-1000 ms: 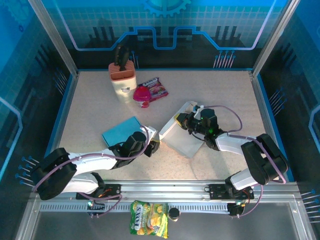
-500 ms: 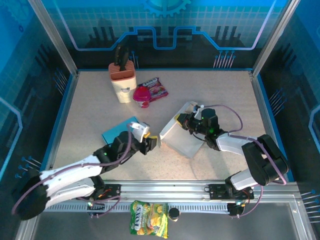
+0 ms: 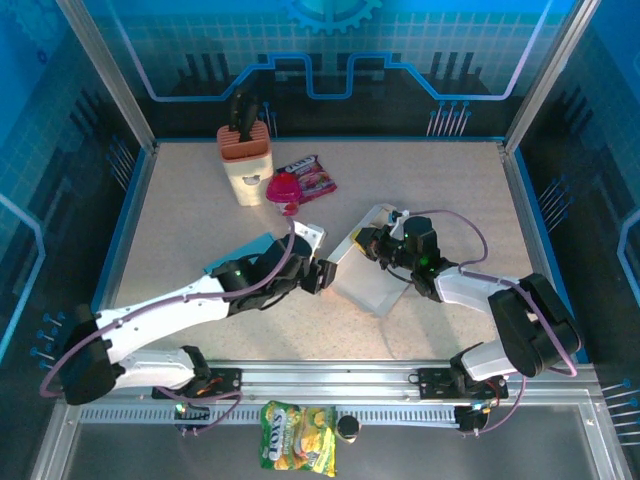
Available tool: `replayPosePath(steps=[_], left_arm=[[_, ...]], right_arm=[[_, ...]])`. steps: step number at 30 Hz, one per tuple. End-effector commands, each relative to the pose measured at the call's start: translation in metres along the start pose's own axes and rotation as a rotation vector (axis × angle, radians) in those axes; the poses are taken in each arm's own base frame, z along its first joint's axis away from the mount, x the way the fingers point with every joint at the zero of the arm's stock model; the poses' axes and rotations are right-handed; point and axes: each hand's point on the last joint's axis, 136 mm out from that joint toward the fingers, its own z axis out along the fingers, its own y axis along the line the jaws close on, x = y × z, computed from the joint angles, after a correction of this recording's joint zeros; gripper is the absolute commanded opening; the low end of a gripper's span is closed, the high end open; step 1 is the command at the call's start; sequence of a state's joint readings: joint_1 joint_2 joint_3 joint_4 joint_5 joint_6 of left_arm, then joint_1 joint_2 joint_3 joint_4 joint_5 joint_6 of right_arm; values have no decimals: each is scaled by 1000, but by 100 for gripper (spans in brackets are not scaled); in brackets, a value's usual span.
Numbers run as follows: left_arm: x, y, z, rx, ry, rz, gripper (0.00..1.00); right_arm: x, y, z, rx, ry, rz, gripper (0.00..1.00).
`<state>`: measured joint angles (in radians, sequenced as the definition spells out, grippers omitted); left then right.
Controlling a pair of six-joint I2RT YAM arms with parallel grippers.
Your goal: Fold the paper box
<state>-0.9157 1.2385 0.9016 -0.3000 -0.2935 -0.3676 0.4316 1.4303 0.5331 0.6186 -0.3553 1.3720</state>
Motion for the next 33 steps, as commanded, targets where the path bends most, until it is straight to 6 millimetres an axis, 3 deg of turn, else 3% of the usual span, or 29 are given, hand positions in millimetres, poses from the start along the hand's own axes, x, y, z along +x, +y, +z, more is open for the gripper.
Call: replayPosePath(steps=[1, 13, 26, 33], left_arm=[[13, 20, 1, -99, 86, 5, 54], [13, 23, 22, -40, 164, -2, 52], [5, 7, 11, 103, 166, -39, 56], [7, 15, 13, 104, 199, -56, 55]], right_arm=[[2, -13, 0, 63, 8, 22, 0], [2, -12, 1, 57, 13, 27, 0], [2, -11, 2, 59, 14, 28, 0], [3, -11, 1, 60, 15, 27, 0]])
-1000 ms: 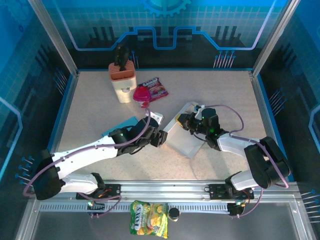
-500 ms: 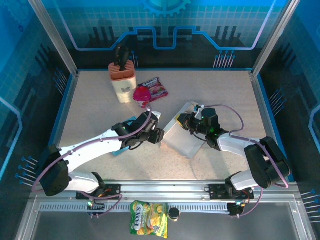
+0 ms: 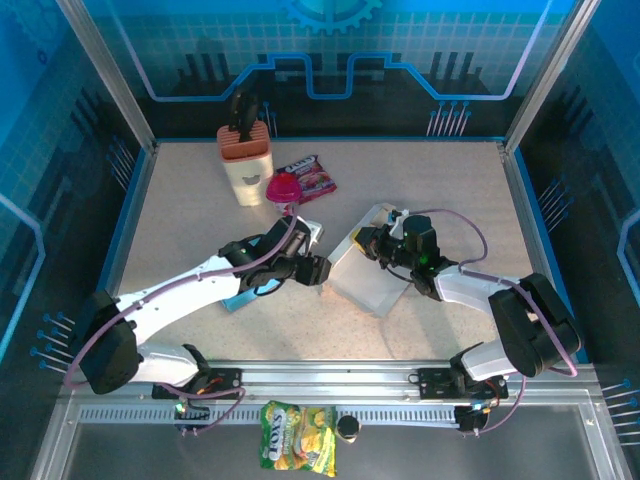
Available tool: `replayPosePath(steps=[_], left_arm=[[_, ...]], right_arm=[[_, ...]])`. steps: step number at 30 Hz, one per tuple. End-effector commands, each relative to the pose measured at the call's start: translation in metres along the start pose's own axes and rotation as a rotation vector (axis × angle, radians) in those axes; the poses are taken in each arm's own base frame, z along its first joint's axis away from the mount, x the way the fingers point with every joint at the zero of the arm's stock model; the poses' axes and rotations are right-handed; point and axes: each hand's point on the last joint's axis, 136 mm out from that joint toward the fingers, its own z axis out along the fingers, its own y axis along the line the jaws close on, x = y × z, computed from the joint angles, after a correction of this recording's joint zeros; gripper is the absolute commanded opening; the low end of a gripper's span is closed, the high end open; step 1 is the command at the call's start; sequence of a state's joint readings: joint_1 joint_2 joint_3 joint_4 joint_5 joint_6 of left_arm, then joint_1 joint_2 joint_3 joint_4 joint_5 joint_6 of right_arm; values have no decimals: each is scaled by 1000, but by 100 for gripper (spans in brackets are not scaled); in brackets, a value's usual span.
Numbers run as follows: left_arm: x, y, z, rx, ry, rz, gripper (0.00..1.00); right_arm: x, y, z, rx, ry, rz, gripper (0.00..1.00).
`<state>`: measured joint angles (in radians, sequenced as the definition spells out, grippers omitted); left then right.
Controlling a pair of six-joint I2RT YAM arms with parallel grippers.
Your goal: Fold the paper box
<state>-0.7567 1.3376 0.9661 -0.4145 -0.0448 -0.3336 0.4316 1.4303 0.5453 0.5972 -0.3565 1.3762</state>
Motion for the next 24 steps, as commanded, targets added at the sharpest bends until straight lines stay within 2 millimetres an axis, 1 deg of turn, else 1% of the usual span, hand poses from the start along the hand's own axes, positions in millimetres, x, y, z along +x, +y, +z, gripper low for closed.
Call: replayPosePath(steps=[1, 5, 10, 13, 15, 19, 22, 24], left_arm=[[-8, -8, -6, 51, 4, 18, 55], [-7, -10, 4, 50, 36, 26, 53], [2, -3, 21, 23, 74, 30, 49], [4, 2, 24, 6, 69, 29, 48], [1, 7, 21, -25, 48, 28, 48], [-4, 13, 6, -38, -35, 19, 55], [4, 15, -3, -12, -96, 4, 57], [13, 19, -5, 0, -122, 8, 53]], right_arm=[[3, -12, 1, 53, 12, 20, 0], [3, -12, 1, 54, 12, 21, 0], [3, -11, 1, 50, 12, 24, 0], [3, -11, 2, 49, 11, 26, 0], [3, -9, 2, 42, 8, 29, 0], [1, -7, 2, 43, 2, 31, 0], [1, -8, 4, 48, 2, 35, 0], [0, -6, 5, 44, 3, 36, 0]])
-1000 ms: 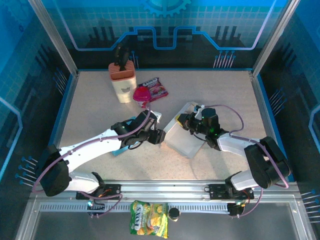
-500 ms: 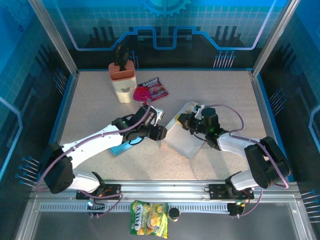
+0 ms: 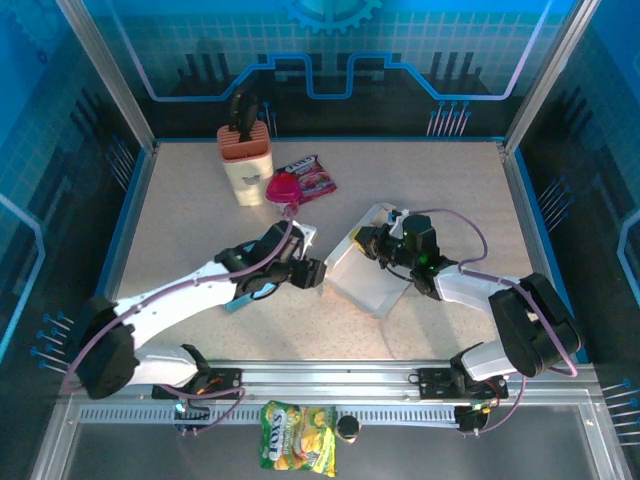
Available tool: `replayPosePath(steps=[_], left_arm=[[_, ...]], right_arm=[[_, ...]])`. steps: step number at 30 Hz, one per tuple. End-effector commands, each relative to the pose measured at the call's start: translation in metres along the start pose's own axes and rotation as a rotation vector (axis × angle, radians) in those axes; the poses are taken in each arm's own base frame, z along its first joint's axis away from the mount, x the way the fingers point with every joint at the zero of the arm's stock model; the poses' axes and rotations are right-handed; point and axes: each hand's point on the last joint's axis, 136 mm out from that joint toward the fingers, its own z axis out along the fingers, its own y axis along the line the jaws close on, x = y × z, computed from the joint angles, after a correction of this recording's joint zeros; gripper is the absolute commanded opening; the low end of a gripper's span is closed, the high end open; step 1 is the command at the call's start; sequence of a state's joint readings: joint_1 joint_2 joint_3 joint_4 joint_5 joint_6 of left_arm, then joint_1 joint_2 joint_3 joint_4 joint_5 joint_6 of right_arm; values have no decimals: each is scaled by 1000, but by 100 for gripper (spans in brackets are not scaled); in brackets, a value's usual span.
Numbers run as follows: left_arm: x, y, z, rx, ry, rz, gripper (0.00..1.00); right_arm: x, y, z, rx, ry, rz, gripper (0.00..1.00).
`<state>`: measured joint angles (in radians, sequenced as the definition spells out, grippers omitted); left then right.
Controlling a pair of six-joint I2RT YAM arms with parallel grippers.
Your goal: Fold the paper box
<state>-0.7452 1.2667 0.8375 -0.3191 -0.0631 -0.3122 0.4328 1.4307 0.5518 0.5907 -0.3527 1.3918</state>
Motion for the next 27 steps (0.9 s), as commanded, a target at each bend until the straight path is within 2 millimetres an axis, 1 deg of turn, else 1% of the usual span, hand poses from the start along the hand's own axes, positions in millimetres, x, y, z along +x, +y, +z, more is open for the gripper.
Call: replayPosePath(steps=[1, 4, 7, 10, 14, 16, 21, 27], left_arm=[[5, 7, -6, 11, -85, 3, 51], [22, 12, 1, 31, -106, 27, 45], [29, 12, 12, 54, -113, 59, 41], [27, 11, 20, 65, -140, 101, 40], [23, 7, 29, 84, -179, 160, 43], [22, 1, 32, 115, -195, 190, 44], [26, -5, 39, 141, -220, 258, 47], [23, -8, 46, 147, -228, 279, 46]], right_arm=[[1, -7, 4, 39, 5, 20, 0], [1, -5, 4, 38, 8, 15, 0], [2, -7, 4, 41, 10, 14, 0], [2, -8, 5, 45, 12, 17, 0], [2, -7, 6, 43, 13, 17, 0], [3, -5, 7, 40, 17, 16, 0], [4, -2, 8, 35, 21, 11, 0], [6, -4, 9, 33, 23, 15, 0]])
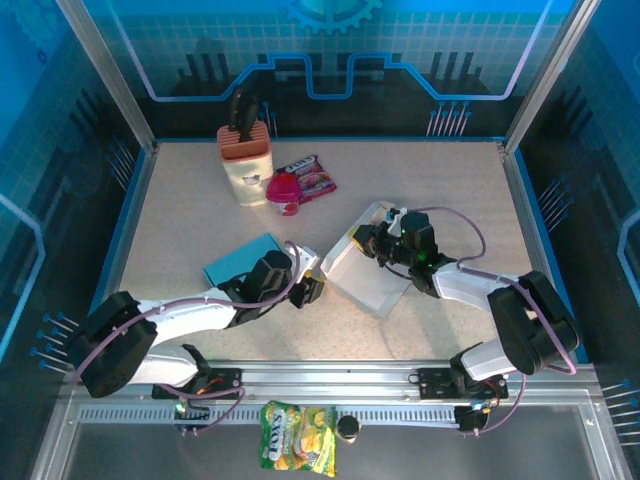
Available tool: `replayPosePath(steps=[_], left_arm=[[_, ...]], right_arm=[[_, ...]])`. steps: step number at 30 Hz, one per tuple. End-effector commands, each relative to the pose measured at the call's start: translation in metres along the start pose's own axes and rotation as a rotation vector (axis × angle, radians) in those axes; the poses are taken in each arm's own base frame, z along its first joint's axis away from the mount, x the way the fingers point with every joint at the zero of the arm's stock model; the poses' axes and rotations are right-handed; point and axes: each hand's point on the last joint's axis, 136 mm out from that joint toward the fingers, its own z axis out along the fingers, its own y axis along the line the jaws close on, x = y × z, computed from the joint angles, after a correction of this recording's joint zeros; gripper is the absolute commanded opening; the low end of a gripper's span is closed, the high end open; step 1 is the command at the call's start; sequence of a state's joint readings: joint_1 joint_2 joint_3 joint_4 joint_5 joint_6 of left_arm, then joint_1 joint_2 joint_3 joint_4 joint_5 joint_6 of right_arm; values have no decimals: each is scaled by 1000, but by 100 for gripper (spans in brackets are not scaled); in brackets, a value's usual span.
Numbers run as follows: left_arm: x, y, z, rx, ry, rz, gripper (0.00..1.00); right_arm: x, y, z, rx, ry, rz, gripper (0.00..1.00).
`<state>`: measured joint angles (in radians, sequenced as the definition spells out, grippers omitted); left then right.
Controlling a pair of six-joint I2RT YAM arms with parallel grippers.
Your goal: Fold the paper box
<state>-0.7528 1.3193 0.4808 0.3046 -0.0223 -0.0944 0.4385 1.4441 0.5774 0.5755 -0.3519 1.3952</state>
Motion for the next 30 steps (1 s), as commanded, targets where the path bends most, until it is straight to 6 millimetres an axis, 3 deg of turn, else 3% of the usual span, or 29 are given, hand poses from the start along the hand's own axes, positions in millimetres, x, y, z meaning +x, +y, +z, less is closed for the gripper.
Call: replayPosePath(steps=[1, 16, 20, 24, 30], left_arm=[[-9, -9, 6, 43, -38, 47, 46], [-12, -13, 15, -3, -53, 69, 45], [-14, -9, 17, -26, -56, 62, 41], [-20, -7, 19, -45, -62, 58, 30], [-25, -8, 20, -54, -75, 58, 29]], right_arm=[[6, -8, 5, 32, 16, 11, 0], [9, -10, 6, 34, 15, 12, 0], [9, -10, 6, 34, 16, 14, 0], [10, -11, 6, 36, 17, 13, 0], [10, -10, 7, 31, 17, 17, 0]])
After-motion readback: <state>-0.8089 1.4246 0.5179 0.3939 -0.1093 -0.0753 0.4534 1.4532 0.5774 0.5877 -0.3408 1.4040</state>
